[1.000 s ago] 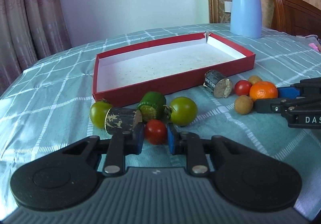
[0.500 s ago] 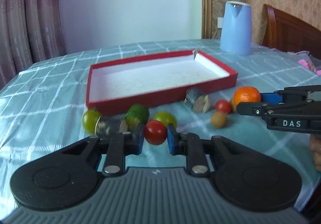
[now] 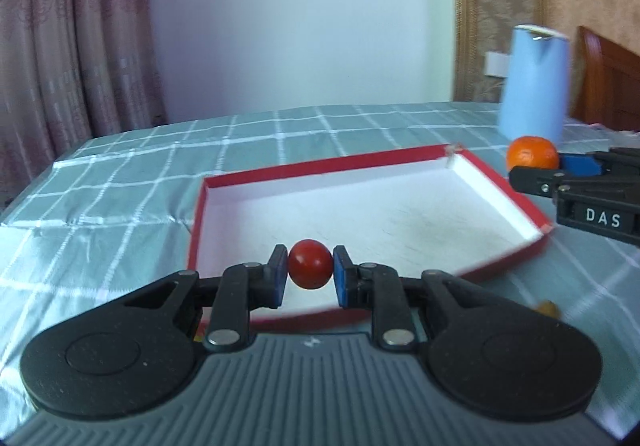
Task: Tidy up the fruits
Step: 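Carry tomato in left and orange in right into the red box, open both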
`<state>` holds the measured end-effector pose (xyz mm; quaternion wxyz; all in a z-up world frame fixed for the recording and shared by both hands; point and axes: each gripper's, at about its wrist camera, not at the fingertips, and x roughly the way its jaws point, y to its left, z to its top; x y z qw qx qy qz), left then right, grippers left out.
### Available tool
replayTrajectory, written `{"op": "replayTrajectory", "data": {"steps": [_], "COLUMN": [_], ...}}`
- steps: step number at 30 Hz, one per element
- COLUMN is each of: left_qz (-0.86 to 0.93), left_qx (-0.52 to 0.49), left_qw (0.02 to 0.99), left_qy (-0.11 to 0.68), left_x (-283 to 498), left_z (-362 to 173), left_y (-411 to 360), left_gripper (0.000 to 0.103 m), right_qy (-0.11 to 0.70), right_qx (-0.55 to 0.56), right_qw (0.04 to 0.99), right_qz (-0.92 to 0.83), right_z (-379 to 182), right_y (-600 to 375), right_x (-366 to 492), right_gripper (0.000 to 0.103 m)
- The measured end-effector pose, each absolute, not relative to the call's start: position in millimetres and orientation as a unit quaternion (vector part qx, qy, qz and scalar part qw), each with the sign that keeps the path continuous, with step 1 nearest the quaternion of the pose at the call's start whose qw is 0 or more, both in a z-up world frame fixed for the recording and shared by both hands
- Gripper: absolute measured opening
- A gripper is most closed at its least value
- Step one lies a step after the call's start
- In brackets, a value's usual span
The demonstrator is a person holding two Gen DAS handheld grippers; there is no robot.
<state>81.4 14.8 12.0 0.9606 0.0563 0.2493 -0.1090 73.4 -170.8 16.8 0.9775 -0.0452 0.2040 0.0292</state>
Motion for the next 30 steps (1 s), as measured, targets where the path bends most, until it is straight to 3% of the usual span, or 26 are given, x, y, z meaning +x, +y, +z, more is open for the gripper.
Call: {"op": "replayTrajectory", "data": {"steps": [9,26,28,30], "left_qz": [-0.061,-0.058,-0.061,-0.063], "left_qx": [0.04,0.026,0.025,0.019], "left_qw": [0.953,0.936,0.935,0.934], "left_qy": [0.295,0.347,0.348,0.351], "left_x": [151,181,181,181], "left_z": [-3,-14,-14,-14], "left_y": [16,19,19,20], "left_gripper": [0.022,0.025,0.034,0.055], "right_qy": [0.28,0.323,0.323,0.322], "right_qx": [-0.022,-0.018,-0.021,-0.02], "right_qw": [0.96,0.946,0.946,0.947], "right_qz": [0.01,0.009,0.009,0.009], "right_z": [-14,-27,-26,-26], "right_y": [-175,-173,-173,-173], "right_x": [146,164,165,164], "right_gripper": [0.041,0.041,0.041,0.041]}}
